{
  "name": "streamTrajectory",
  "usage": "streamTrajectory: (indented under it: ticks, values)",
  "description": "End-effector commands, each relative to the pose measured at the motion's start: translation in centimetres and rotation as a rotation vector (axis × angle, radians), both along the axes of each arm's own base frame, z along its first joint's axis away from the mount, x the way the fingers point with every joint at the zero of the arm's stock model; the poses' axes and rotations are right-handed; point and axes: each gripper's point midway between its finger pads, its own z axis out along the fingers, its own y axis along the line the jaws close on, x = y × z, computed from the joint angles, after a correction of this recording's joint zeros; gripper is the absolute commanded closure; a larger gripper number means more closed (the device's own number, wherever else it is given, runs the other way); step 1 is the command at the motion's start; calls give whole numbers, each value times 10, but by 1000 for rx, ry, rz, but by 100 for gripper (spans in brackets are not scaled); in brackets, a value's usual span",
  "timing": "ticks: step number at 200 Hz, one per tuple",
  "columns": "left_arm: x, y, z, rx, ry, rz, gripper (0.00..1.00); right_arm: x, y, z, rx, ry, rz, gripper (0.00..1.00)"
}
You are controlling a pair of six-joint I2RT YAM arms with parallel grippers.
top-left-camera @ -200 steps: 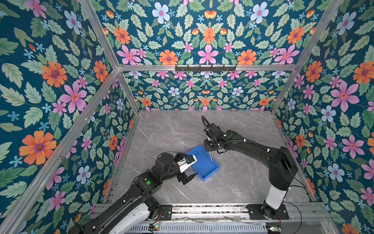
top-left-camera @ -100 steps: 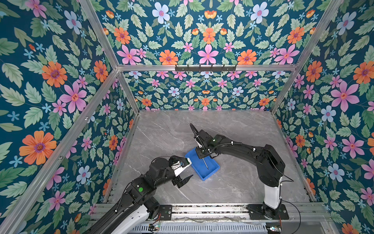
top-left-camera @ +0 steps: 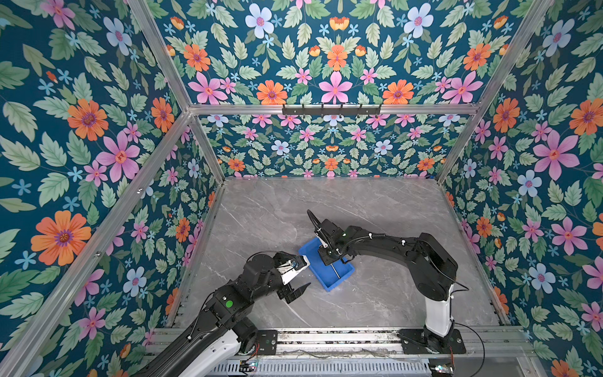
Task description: Put the screwdriver in the bin
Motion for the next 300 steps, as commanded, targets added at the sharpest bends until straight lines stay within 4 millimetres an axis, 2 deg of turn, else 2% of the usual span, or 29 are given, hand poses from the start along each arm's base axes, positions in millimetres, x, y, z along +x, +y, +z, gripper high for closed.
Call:
streamTrajectory:
  ticks: [1, 35, 93, 123, 162, 200, 202, 205, 215, 250, 273, 300]
  values:
    - [1, 0, 0, 5, -6, 0, 0, 5, -1, -4, -13, -21, -16, 100]
    - [2, -1, 1, 5, -8, -1, 0, 6, -3, -9, -20, -26, -21, 100]
    - [6, 1, 3, -18, -5, 38, 0, 8, -2, 12, 12, -69, -13, 62]
    - [13, 1, 7, -54, -11, 78, 0, 8, -1, 31, 47, -96, -5, 42]
    - [30, 4, 20, -118, -33, 173, 0, 11, -2, 65, 125, -175, -22, 21]
    - [47, 8, 30, -192, -59, 266, 0, 21, -15, 99, 186, -276, -73, 3]
    - [48, 8, 31, -196, -62, 273, 0, 22, -16, 98, 185, -276, -76, 2]
    - [50, 9, 32, -206, -69, 285, 0, 22, -19, 112, 211, -298, -83, 1]
    - [57, 11, 35, -243, -87, 325, 0, 25, -26, 122, 232, -324, -102, 1]
    - [80, 26, 37, -383, -135, 471, 0, 38, -65, 144, 298, -371, -209, 1]
    - [96, 44, 33, -417, -173, 558, 0, 47, -101, 154, 325, -432, -291, 1]
    - [114, 69, 27, -426, -202, 655, 0, 51, -154, 158, 314, -542, -398, 1]
